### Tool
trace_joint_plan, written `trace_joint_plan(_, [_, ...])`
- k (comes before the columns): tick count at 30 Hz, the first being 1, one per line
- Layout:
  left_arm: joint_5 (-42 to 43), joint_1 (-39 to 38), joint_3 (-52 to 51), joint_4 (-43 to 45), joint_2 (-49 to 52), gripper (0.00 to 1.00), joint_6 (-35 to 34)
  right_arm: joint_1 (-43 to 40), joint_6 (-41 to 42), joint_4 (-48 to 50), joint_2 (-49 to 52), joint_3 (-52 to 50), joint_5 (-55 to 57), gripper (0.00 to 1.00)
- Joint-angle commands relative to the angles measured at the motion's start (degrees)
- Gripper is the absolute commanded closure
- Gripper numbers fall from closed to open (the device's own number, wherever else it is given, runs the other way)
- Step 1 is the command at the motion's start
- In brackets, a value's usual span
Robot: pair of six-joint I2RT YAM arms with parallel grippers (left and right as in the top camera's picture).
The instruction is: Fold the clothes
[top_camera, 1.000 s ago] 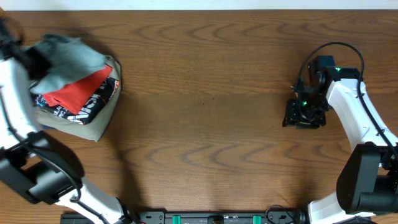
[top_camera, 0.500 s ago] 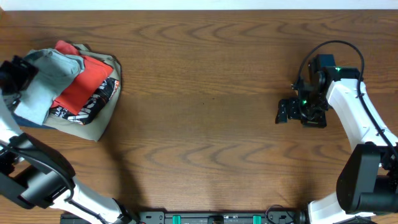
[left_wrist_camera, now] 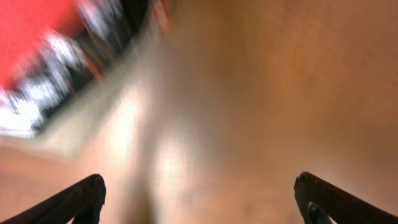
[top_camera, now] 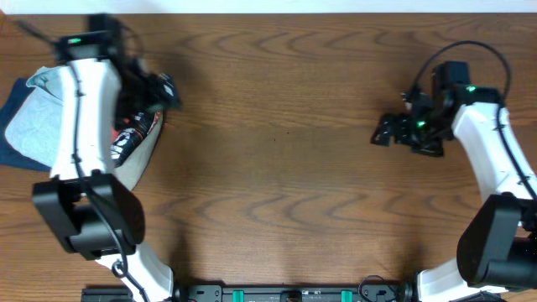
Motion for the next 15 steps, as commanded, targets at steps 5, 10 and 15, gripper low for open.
trace_joint_plan(5, [-7.50,-5.81,-0.68,-10.21,-3.54,0.02,-2.56,-3.76,-2.32,-8.22,-3.82,4.28,2.80,0.01])
trace_joint_plan(10, [-7.52,-7.82,-7.39,-7.76,-14.88,0.02,-2.58,-3.80,-2.91,-6.84,-13.60,1.81,5.57,0.01])
trace_joint_plan(15, [-7.50,-9.86,-24.48,6.16,-37.42,0.02,-1.81,-3.67,-2.93,2.86,-30.71,-8.57,6.01,0.01])
